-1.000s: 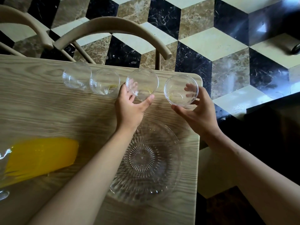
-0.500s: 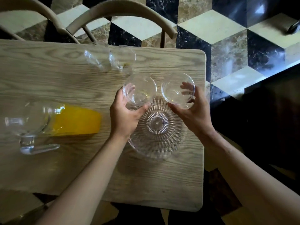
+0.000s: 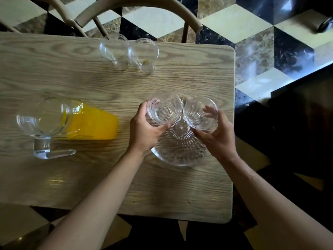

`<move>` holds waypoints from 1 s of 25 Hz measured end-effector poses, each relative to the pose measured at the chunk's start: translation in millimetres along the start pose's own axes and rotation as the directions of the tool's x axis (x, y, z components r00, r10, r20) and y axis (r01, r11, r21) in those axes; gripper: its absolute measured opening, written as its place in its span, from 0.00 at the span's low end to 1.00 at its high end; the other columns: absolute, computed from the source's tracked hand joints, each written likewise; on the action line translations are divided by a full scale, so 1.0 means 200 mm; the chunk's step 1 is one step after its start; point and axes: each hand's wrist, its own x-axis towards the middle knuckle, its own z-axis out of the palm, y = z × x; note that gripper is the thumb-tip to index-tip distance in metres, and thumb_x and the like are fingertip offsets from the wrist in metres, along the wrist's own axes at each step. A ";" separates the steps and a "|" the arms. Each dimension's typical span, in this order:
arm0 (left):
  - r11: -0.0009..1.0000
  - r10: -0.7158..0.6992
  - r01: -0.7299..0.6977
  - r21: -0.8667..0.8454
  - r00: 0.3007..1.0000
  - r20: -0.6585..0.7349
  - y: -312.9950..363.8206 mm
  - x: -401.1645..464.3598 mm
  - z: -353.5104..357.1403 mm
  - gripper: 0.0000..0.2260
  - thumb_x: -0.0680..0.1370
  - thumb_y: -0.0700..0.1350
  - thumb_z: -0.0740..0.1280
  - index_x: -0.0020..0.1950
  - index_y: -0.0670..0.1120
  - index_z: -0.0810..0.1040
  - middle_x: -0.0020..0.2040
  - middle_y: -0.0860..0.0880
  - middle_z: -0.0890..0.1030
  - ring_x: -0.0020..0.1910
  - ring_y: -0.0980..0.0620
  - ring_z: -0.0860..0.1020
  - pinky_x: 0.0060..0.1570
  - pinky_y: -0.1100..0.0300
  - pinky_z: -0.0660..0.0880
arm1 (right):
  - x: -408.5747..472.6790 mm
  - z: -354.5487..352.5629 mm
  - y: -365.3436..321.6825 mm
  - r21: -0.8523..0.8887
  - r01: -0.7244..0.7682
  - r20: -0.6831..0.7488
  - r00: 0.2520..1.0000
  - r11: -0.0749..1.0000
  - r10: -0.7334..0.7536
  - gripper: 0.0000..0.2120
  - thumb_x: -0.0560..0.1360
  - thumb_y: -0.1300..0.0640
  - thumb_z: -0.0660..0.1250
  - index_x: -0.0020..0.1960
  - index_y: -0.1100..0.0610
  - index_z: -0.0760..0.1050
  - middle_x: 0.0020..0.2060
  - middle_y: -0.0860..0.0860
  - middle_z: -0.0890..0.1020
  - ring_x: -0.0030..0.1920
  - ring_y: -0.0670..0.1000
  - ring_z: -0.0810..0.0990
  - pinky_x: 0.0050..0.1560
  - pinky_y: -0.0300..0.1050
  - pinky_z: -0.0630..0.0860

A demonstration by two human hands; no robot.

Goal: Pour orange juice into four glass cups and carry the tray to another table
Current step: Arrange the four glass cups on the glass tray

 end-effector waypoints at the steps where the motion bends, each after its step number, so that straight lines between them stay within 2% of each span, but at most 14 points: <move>1: 1.000 0.002 -0.002 0.010 1.000 0.004 -0.01 0.01 0.01 0.34 0.66 0.46 0.85 0.69 0.44 0.76 0.64 0.50 0.82 0.66 0.57 0.79 0.67 0.68 0.71 | -0.01 0.00 0.02 -0.018 -0.007 -0.001 1.000 1.000 0.007 0.38 0.64 0.51 0.84 0.69 0.59 0.75 0.61 0.51 0.83 0.62 0.49 0.80 0.63 0.55 0.78; 3: 1.000 -0.004 0.003 0.028 1.000 0.021 -0.04 0.02 0.02 0.34 0.66 0.48 0.85 0.69 0.45 0.76 0.64 0.50 0.83 0.65 0.57 0.79 0.65 0.72 0.68 | -0.01 0.01 0.05 -0.071 -0.020 -0.002 1.000 0.997 0.020 0.37 0.64 0.52 0.84 0.69 0.56 0.75 0.62 0.48 0.82 0.62 0.51 0.78 0.64 0.54 0.75; 6: 1.000 -0.014 0.013 0.019 0.999 0.043 -0.08 0.03 0.04 0.34 0.66 0.50 0.85 0.69 0.50 0.75 0.65 0.50 0.82 0.67 0.57 0.78 0.66 0.72 0.67 | 0.00 0.01 0.07 -0.082 -0.048 -0.002 0.999 0.995 0.048 0.37 0.64 0.50 0.83 0.70 0.54 0.75 0.63 0.46 0.81 0.61 0.53 0.75 0.63 0.52 0.74; 8: 1.000 -0.009 0.008 0.027 0.999 0.049 -0.10 0.04 0.05 0.35 0.66 0.53 0.84 0.69 0.54 0.73 0.65 0.51 0.82 0.68 0.57 0.78 0.68 0.70 0.67 | 0.02 0.02 0.08 -0.082 -0.056 0.000 0.998 0.995 0.056 0.37 0.64 0.49 0.82 0.70 0.52 0.74 0.64 0.44 0.80 0.62 0.52 0.73 0.63 0.55 0.74; 11: 1.000 0.000 -0.002 0.031 0.998 0.058 -0.12 0.05 0.05 0.37 0.66 0.58 0.82 0.71 0.50 0.74 0.66 0.51 0.82 0.68 0.57 0.78 0.69 0.67 0.68 | 0.03 0.02 0.08 -0.080 -0.052 0.001 0.999 0.995 0.053 0.37 0.64 0.51 0.83 0.70 0.52 0.75 0.64 0.44 0.80 0.62 0.51 0.73 0.64 0.57 0.74; 14: 1.000 0.008 -0.009 0.014 0.998 0.065 -0.12 0.05 0.06 0.37 0.67 0.57 0.82 0.72 0.46 0.75 0.66 0.49 0.82 0.68 0.56 0.78 0.69 0.67 0.68 | 0.04 0.03 0.06 -0.097 -0.044 -0.003 0.999 0.994 0.044 0.37 0.63 0.49 0.82 0.70 0.51 0.75 0.63 0.44 0.81 0.61 0.51 0.74 0.63 0.59 0.74; 18: 1.000 0.011 -0.012 0.021 0.999 0.046 -0.14 0.04 0.09 0.37 0.66 0.57 0.82 0.72 0.52 0.72 0.65 0.50 0.82 0.68 0.52 0.78 0.71 0.60 0.69 | 0.05 0.04 0.05 -0.105 -0.043 -0.005 0.999 0.993 0.043 0.37 0.63 0.42 0.78 0.70 0.51 0.76 0.63 0.42 0.81 0.60 0.49 0.74 0.62 0.60 0.74; 22: 1.000 -0.012 0.011 0.023 0.999 0.049 -0.16 0.05 0.08 0.40 0.66 0.51 0.84 0.74 0.44 0.72 0.65 0.50 0.82 0.68 0.58 0.77 0.70 0.65 0.68 | 0.05 0.03 0.05 -0.119 -0.043 -0.003 0.999 0.992 0.043 0.37 0.63 0.44 0.79 0.70 0.52 0.76 0.63 0.42 0.81 0.61 0.49 0.73 0.63 0.59 0.74; 25: 0.999 -0.022 0.021 0.031 0.998 0.052 -0.15 0.04 0.08 0.42 0.66 0.49 0.85 0.76 0.43 0.71 0.65 0.50 0.82 0.66 0.66 0.75 0.68 0.71 0.66 | 0.04 0.03 0.05 -0.133 -0.037 0.004 0.999 0.990 0.038 0.38 0.64 0.45 0.80 0.71 0.53 0.75 0.63 0.43 0.81 0.60 0.50 0.74 0.62 0.50 0.73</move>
